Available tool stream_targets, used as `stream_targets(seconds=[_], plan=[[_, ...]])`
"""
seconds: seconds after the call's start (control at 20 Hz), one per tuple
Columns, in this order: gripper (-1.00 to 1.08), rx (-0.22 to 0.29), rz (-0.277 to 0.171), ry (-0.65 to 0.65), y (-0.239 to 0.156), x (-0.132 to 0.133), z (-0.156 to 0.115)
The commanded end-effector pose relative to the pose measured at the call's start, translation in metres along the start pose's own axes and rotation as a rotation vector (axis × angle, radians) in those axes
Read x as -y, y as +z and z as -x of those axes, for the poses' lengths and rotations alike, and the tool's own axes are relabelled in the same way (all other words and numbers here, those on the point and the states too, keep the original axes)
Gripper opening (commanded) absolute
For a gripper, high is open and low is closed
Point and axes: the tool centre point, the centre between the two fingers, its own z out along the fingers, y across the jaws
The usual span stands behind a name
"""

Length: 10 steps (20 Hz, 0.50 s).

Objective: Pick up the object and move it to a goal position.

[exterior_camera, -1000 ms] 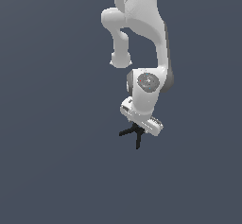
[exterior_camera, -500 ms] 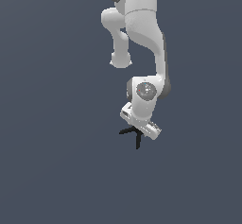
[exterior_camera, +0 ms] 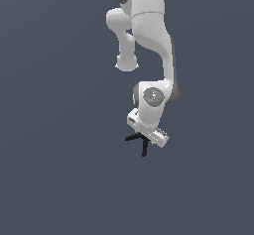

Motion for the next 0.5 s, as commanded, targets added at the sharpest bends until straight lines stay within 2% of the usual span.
stream_targets(seconds=[0.0, 0.45], plan=[[-1.00, 0.003, 0.005, 0.001, 0.003, -0.002, 0.000], [-1.00, -0.001, -0.001, 0.000, -0.008, 0.000, 0.003]])
